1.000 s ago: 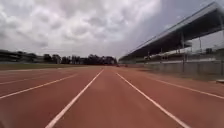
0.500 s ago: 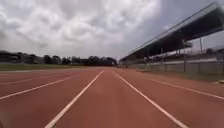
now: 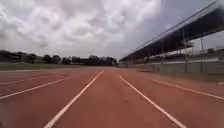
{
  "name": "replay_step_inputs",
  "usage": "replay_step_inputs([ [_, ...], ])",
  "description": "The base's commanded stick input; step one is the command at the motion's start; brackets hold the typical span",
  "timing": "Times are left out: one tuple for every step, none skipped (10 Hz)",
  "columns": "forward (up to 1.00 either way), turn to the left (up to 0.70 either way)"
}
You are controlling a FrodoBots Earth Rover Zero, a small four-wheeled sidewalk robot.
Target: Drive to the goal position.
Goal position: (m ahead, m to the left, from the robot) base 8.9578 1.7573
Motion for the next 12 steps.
replay_step_inputs([
  [0.45, 0.00],
  [0.45, 0.00],
  [0.45, 0.00],
  [0.45, 0.00],
  [0.45, 0.00],
  [0.45, 0.00],
  [0.45, 0.00],
  [0.45, 0.00],
  [0.45, 0.00],
  [0.45, 0.00],
  [0.45, 0.00],
  [0.45, 0.00],
])
